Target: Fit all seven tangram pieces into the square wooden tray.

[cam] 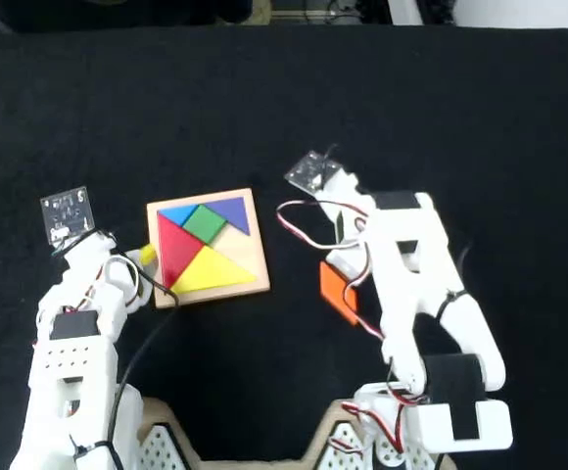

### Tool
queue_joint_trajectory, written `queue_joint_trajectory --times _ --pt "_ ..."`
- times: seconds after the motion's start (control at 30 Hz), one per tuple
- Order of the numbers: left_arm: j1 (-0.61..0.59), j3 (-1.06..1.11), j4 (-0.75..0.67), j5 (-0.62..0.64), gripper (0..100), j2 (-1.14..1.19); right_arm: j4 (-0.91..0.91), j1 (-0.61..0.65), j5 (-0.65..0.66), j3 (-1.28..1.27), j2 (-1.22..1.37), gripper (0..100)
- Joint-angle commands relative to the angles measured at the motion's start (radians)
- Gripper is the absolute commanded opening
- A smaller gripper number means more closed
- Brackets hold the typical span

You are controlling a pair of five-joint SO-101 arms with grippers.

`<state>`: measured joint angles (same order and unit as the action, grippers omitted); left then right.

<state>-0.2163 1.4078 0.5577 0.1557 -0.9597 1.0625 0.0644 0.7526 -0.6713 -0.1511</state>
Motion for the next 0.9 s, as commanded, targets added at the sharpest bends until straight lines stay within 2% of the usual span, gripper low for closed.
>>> queue_joint_trajectory --times 0.0,0.17,0.3,0.6,0.87 --pt "0.013 -0.005 -0.021 -0.008 25 -0.017 -0.005 -0.068 0.003 0.002 -0.042 12.4" --pt "0.013 -0.005 -0.021 -0.008 25 -0.017 0.046 -0.170 -0.037 0.001 -0.033 12.4" --pt "0.013 -0.004 -0.021 -0.008 25 -0.017 0.054 -0.170 -0.037 0.025 0.035 12.4" --pt "0.013 -0.001 -0.020 -0.008 25 -0.017 0.051 -0.176 -0.040 0.260 0.303 12.2" --pt "0.015 -0.004 -0.021 -0.008 25 -0.017 0.057 -0.160 -0.094 0.397 0.357 12.2"
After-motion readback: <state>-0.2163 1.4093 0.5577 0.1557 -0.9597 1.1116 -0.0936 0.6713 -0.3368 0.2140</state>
